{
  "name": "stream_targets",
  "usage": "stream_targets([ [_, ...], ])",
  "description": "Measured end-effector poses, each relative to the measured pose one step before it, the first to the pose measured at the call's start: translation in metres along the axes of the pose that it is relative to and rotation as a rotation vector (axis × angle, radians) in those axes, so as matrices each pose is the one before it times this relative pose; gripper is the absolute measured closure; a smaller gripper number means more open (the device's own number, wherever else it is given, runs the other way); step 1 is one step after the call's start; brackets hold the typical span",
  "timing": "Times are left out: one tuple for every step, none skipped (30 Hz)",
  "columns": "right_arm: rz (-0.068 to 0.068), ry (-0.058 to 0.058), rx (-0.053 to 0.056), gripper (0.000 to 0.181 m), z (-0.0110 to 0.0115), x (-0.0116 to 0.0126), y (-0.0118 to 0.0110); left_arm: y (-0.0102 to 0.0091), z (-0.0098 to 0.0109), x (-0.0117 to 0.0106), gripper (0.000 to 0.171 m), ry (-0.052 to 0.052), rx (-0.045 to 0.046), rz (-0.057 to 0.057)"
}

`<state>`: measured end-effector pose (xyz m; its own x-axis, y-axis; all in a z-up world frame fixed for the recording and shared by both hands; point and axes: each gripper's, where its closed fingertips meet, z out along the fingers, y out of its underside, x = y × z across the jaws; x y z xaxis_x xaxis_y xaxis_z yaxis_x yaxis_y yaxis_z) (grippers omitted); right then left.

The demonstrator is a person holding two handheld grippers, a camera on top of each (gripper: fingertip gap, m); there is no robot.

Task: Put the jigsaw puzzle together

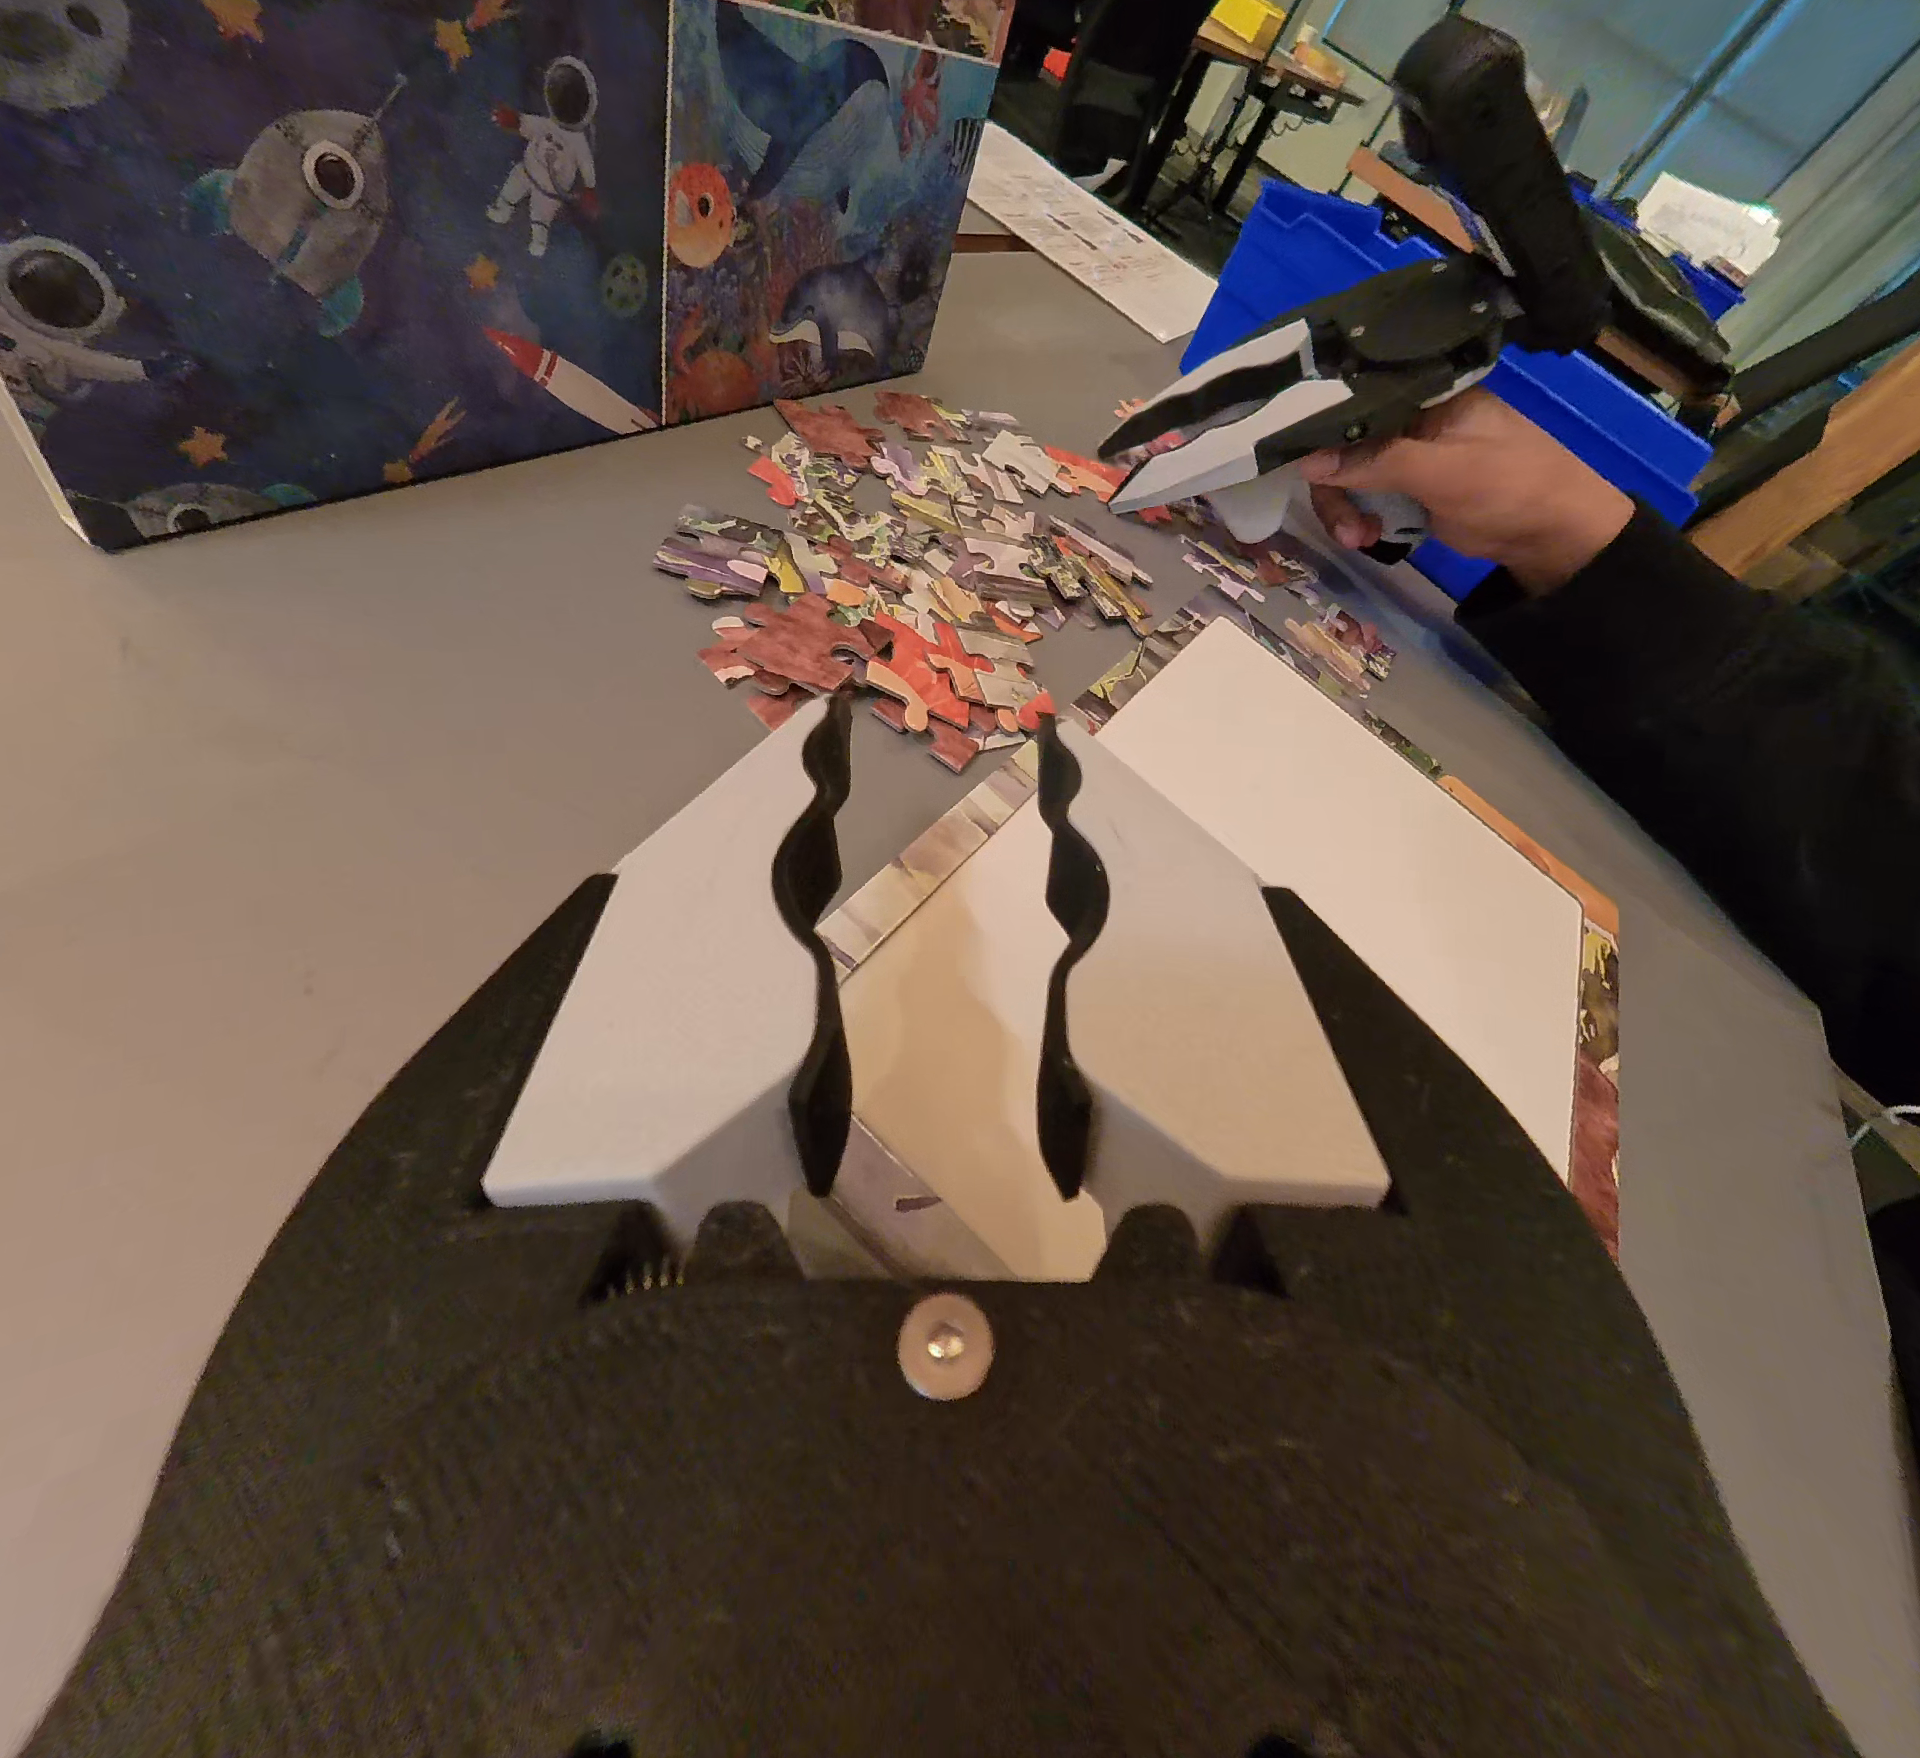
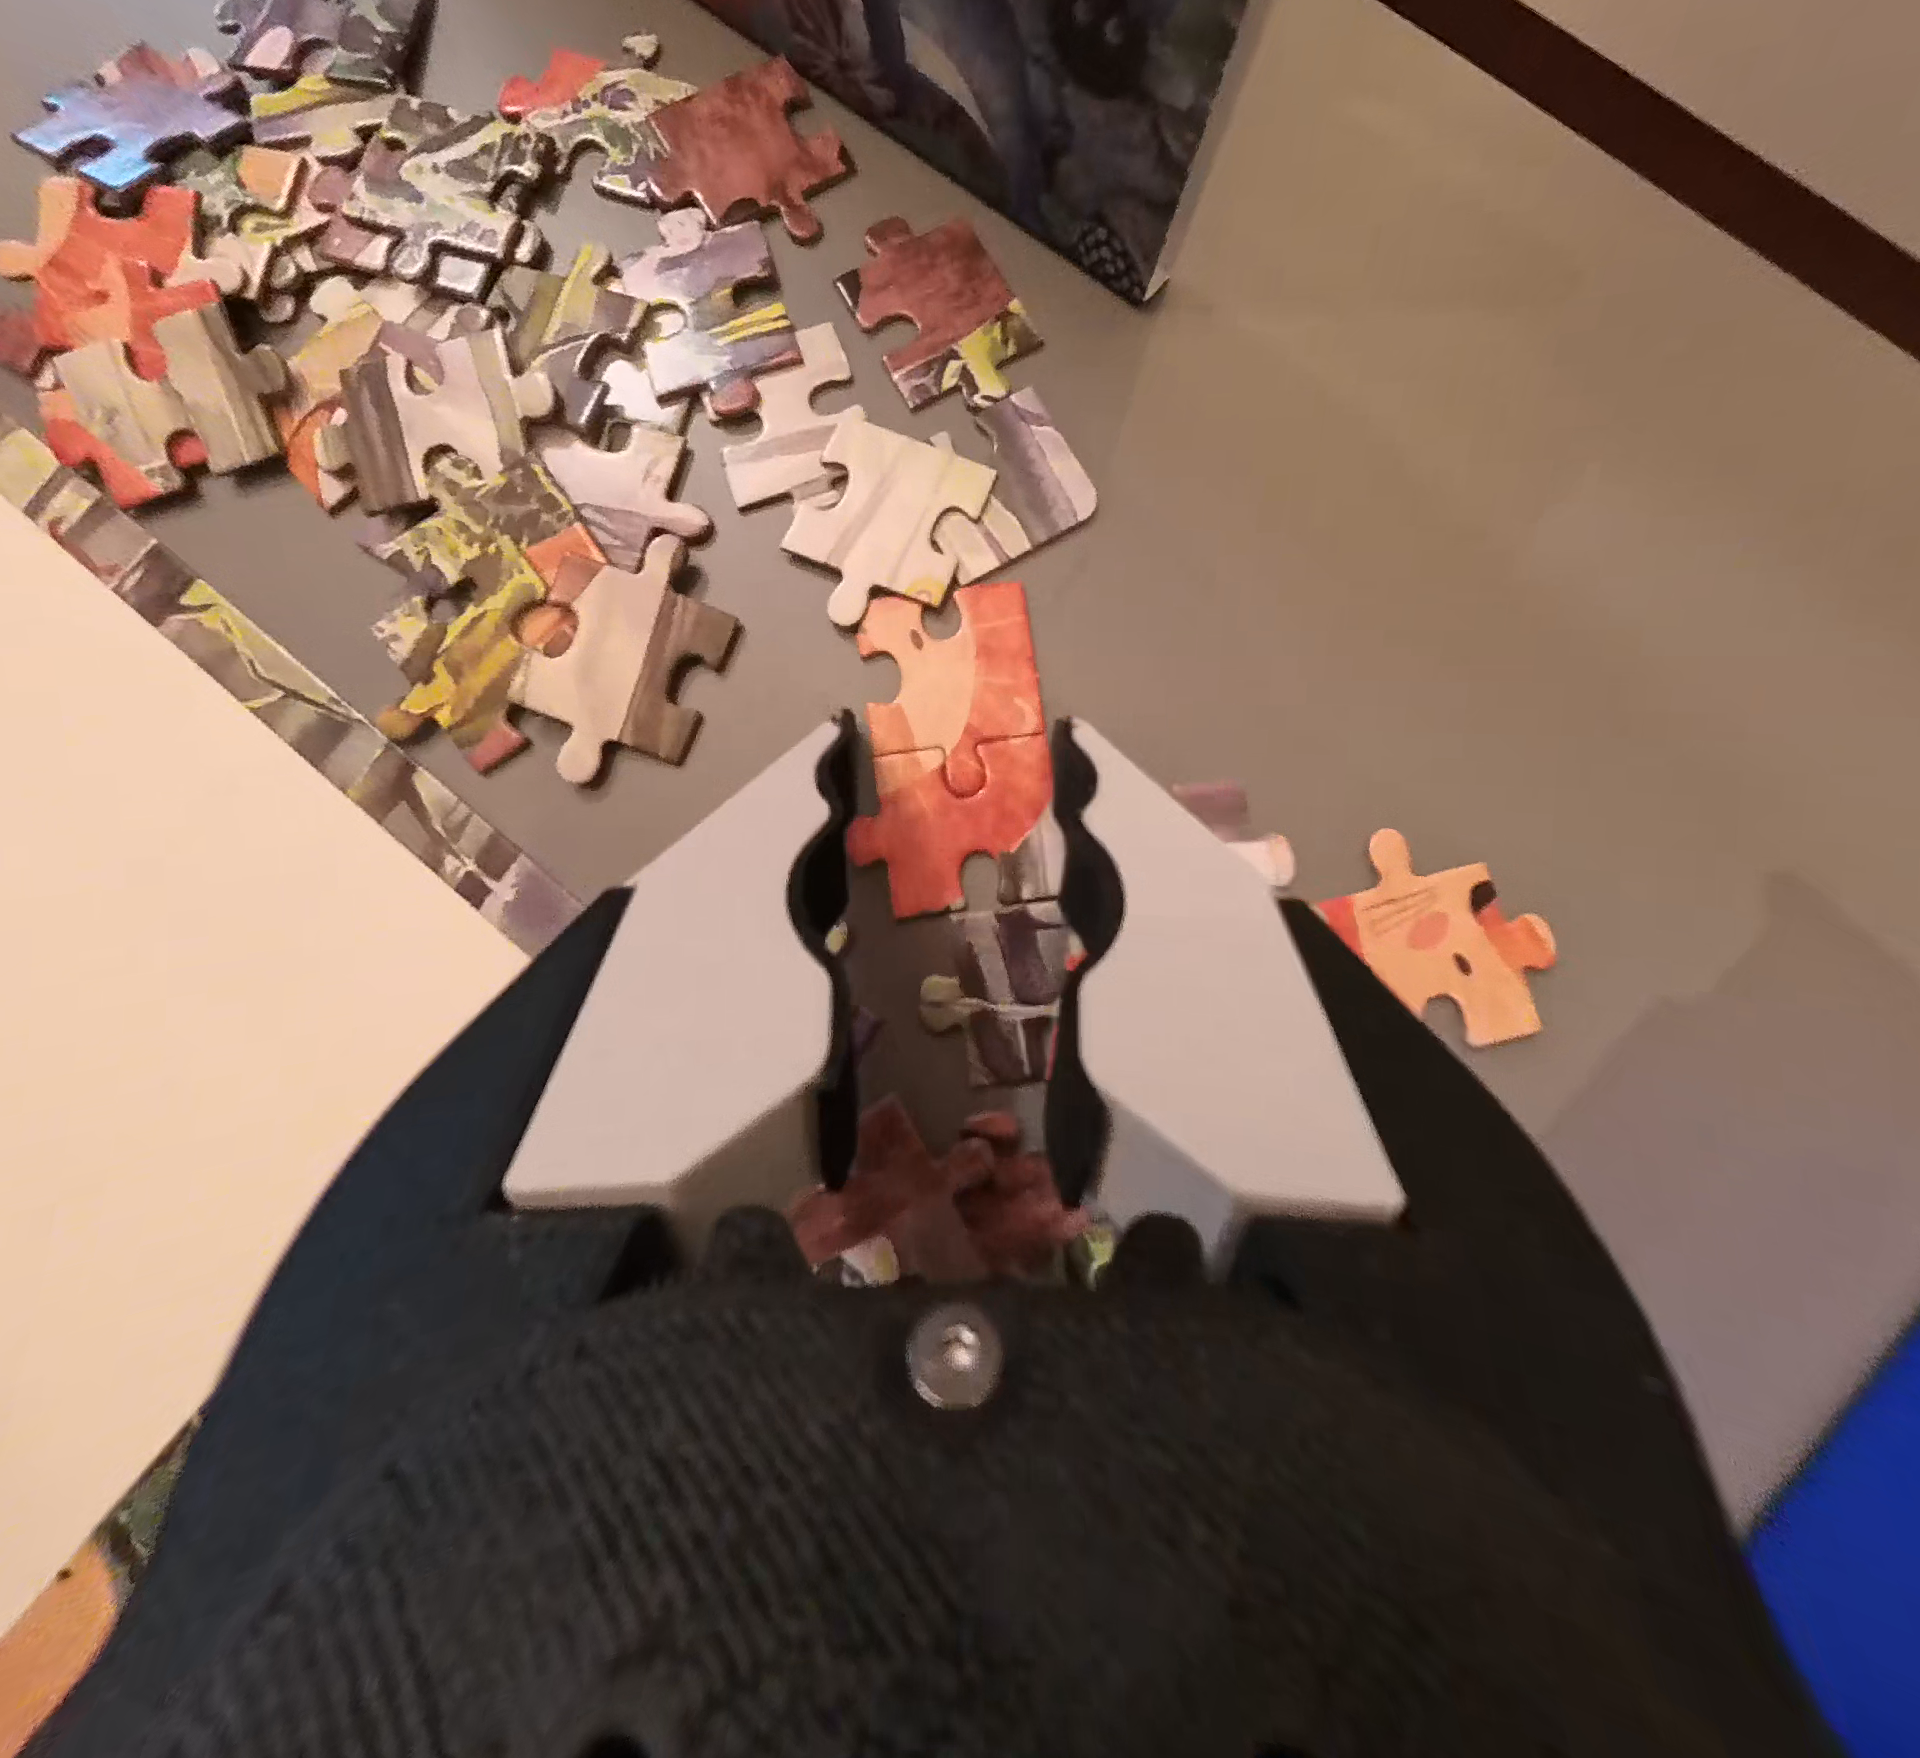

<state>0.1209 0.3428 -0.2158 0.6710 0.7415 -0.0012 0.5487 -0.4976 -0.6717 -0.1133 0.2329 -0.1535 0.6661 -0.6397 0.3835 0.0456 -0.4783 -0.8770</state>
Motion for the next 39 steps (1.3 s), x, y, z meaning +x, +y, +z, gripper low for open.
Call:
stream_targets([
  [-0.0035,-0.0020,0.0011,0.149,-0.00025,-0.00077,0.00006,0.00014,0.00035,0.00052,0.138,0.0023,-0.00056,-0.0005],
  [0.0009,0.0023,0.0021,0.149,-0.00009,0.00003,-0.00004,0.00008,0.00012,0.00080,0.138,0.0023,0.00095,0.0005],
  [0.0056,0.0018,0.0014,0.149,-0.00012,-0.00003,0.00019,0.00016,0.00002,0.00084,0.137,0.0012,-0.00019,0.0027],
  [0.0046,0.0033,-0.0003,0.149,-0.00029,0.00012,0.00018,0.00032,0.00021,0.00043,0.137,-0.0021,-0.00217,0.0054],
  [0.0017,0.0060,-0.0019,0.149,-0.00051,0.00035,0.00038,0.00005,0.00011,0.00040,0.137,-0.0017,-0.00099,0.0052],
  [-0.0003,0.0103,-0.0019,0.150,-0.00065,0.00073,0.00053,-0.00011,-0.00012,0.00015,0.137,-0.0017,0.00068,0.0036],
  [-0.0034,0.0133,0.0005,0.151,-0.00108,0.00095,0.00023,-0.00010,-0.00017,0.00009,0.137,-0.0007,0.00143,0.0016],
  [-0.0064,0.0115,0.0086,0.176,-0.00193,0.00063,-0.00087,-0.00022,-0.00022,-0.00007,0.137,-0.0008,0.00193,0.0009],
  [-0.0025,0.0175,0.0161,0.180,-0.00258,0.00167,-0.00203,-0.00008,-0.00014,0.00014,0.137,-0.0001,0.00097,0.0010],
  [-0.0007,0.0064,0.0116,0.174,-0.00281,0.00028,-0.00166,0.00003,0.00003,0.00018,0.137,0.0001,-0.00049,0.0011],
  [0.0010,-0.0065,0.0016,0.169,-0.00233,-0.00138,-0.00033,0.00015,0.00004,0.00022,0.137,0.0002,-0.00130,0.0016],
  [0.0042,-0.0008,-0.0007,0.165,-0.00182,-0.00043,0.00005,0.00013,0.00009,0.00022,0.137,-0.0005,-0.00081,0.0021],
  [0.0033,0.0057,0.0025,0.164,-0.00105,0.00058,0.00004,0.00007,-0.00003,0.00009,0.137,-0.0006,-0.00045,0.0018],
  [0.0005,0.0050,0.0027,0.163,-0.00038,0.00073,0.00034,0.00009,0.00010,0.00010,0.137,0.0000,-0.00063,0.0004],
  [0.0011,0.0061,0.0022,0.162,0.00012,0.00110,0.00074,0.00007,0.00000,-0.00005,0.137,0.0005,-0.00022,-0.0007],
  [0.0045,0.0067,0.0028,0.161,0.00021,0.00171,0.00080,-0.00009,-0.00010,-0.00001,0.137,0.0004,0.00064,-0.0010],
  [0.0083,0.0037,0.0057,0.160,-0.00005,0.00156,0.00062,-0.00016,-0.00007,-0.00009,0.137,0.0000,0.00107,-0.0007],
  [0.0126,0.0021,0.0104,0.158,-0.00066,0.00152,-0.00023,-0.00006,-0.00008,-0.00005,0.137,-0.0003,0.00076,0.0000],
  [0.0166,0.0039,0.0146,0.156,-0.00126,0.00221,-0.00108,0.00000,-0.00007,0.00007,0.137,-0.0005,0.00005,0.0013],
  [0.0184,0.0070,0.0170,0.156,-0.00196,0.00302,-0.00164,0.00012,0.00009,0.00024,0.137,-0.0003,-0.00078,0.0020],
  [0.0182,0.0105,0.0187,0.155,-0.00243,0.00367,-0.00212,0.00016,0.00011,0.00016,0.137,-0.0005,-0.00141,0.0019],
  [0.0161,0.0098,0.0181,0.155,-0.00262,0.00378,-0.00214,0.00012,0.00013,0.00020,0.137,-0.0004,-0.00107,0.0016],
  [0.0139,0.0073,0.0157,0.154,-0.00236,0.00344,-0.00187,0.00008,0.00000,0.00004,0.137,-0.0003,-0.00023,0.0006],
  [0.0128,0.0056,0.0127,0.152,-0.00170,0.00281,-0.00134,-0.00010,0.00001,-0.00008,0.137,0.0000,0.00035,-0.0007],
  [0.0113,0.0019,0.0081,0.151,-0.00077,0.00188,-0.00047,-0.00002,-0.00010,-0.00014,0.137,0.0004,0.00043,-0.0014],
  [0.0084,-0.0050,0.0008,0.150,-0.00005,0.00015,0.00070,-0.00002,-0.00003,-0.00006,0.137,0.0004,0.00044,-0.0017],
  [0.0045,-0.0063,-0.0058,0.149,0.00084,-0.00060,0.00172,-0.00004,-0.00002,-0.00009,0.137,0.0004,0.00055,-0.0012],
  [-0.0005,-0.0015,-0.0082,0.148,0.00121,-0.00061,0.00204,0.00002,-0.00005,0.00012,0.137,0.0002,0.00022,-0.0003],
  [-0.0061,0.0009,-0.0073,0.148,0.00131,-0.00087,0.00191,0.00002,0.00003,0.00017,0.137,0.0000,-0.00044,0.0009],
  [-0.0097,0.0030,-0.0067,0.147,0.00121,-0.00106,0.00155,0.00009,0.00003,0.00023,0.137,-0.0001,-0.00059,0.0017],
  [-0.0113,0.0076,-0.0073,0.147,0.00106,-0.00048,0.00129,0.00011,0.00010,0.00019,0.137,-0.0006,-0.00066,0.0024],
  [-0.0122,0.0092,-0.0065,0.147,0.00085,-0.00026,0.00096,0.00013,0.00016,0.00026,0.137,-0.0005,-0.00083,0.0024],
  [-0.0114,0.0060,-0.0031,0.146,0.00044,-0.00064,0.00046,0.00009,0.00003,0.00024,0.137,-0.0001,-0.00057,0.0016],
  [-0.0073,0.0017,0.0007,0.146,0.00048,-0.00108,-0.00001,0.00012,0.00013,0.00029,0.137,0.0006,-0.00050,0.0007],
  [-0.0027,-0.0037,0.0047,0.146,0.00018,-0.00160,-0.00059,0.00011,0.00010,0.00021,0.137,0.0006,-0.00073,0.0002],
  [0.0005,-0.0098,0.0091,0.146,0.00006,-0.00234,-0.00111,0.00010,-0.00001,0.00009,0.137,-0.0001,-0.00035,0.0005],
  [0.0026,-0.0131,0.0114,0.147,-0.00018,-0.00290,-0.00149,-0.00002,-0.00003,0.00002,0.137,-0.0003,0.00046,0.0000],
  [0.0040,-0.0145,0.0124,0.147,-0.00024,-0.00321,-0.00179,-0.00012,-0.00009,-0.00015,0.137,-0.0003,0.00083,-0.0004],
  [0.0041,-0.0174,0.0146,0.148,-0.00045,-0.00383,-0.00221,-0.00005,-0.00005,0.00001,0.137,0.0002,0.00035,-0.0007],
])
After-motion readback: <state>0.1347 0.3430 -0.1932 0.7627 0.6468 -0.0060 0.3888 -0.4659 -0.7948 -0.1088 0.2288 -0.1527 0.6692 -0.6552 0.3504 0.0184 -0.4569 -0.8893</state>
